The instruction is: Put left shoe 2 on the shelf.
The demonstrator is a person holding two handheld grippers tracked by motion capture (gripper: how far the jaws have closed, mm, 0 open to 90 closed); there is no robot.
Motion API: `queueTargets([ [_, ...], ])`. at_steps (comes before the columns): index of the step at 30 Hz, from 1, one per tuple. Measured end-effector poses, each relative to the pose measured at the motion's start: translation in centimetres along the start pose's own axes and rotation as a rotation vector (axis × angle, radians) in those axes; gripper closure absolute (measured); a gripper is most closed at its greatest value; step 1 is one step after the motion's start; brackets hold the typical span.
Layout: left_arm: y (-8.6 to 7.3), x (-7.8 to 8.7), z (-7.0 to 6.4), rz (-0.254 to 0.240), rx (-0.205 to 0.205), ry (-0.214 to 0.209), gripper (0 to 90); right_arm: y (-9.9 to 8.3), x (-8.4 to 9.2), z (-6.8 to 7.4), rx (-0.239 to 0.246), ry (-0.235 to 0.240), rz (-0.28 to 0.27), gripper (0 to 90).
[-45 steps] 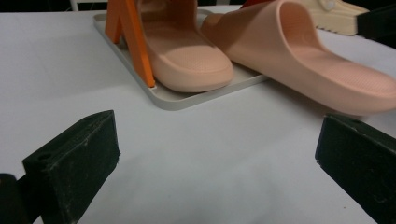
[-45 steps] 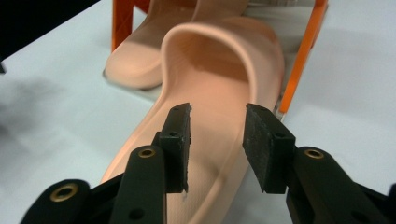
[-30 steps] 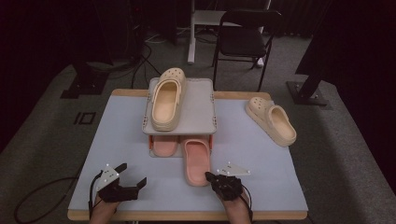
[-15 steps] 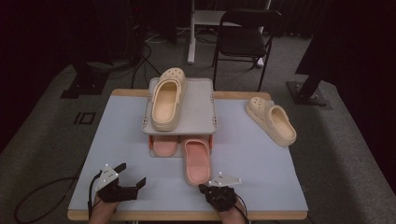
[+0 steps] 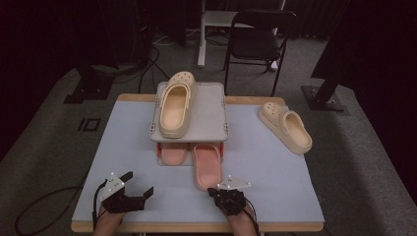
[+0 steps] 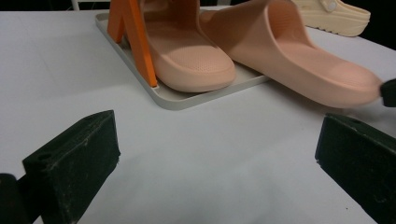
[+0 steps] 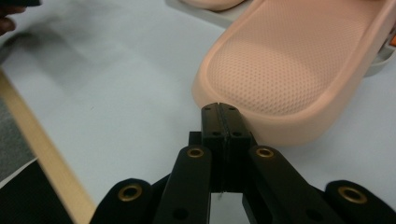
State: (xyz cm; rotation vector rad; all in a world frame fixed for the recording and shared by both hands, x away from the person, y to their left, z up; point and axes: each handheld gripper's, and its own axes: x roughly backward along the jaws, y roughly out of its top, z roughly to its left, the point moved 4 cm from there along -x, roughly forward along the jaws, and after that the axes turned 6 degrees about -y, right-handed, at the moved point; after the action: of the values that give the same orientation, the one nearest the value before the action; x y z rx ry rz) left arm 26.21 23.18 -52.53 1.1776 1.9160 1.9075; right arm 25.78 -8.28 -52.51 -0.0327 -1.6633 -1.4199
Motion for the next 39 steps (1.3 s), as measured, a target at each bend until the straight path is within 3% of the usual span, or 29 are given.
queueTargets([
  [4,0.0,0.0,0.0,-0.001,0.0,-0.002,0.0,0.3,-0.7,-0.2,0.008,-0.015,-0.005,90.0],
  [21,0.0,0.0,-0.1,0.0,-0.001,-0.005,0.0,2.8,-3.3,-1.8,-0.033,-0.046,-0.03,90.0],
  [39,0.0,0.1,0.0,0.003,-0.003,-0.004,0.0,4.3,-5.5,-1.1,-0.01,-0.068,-0.041,90.0],
])
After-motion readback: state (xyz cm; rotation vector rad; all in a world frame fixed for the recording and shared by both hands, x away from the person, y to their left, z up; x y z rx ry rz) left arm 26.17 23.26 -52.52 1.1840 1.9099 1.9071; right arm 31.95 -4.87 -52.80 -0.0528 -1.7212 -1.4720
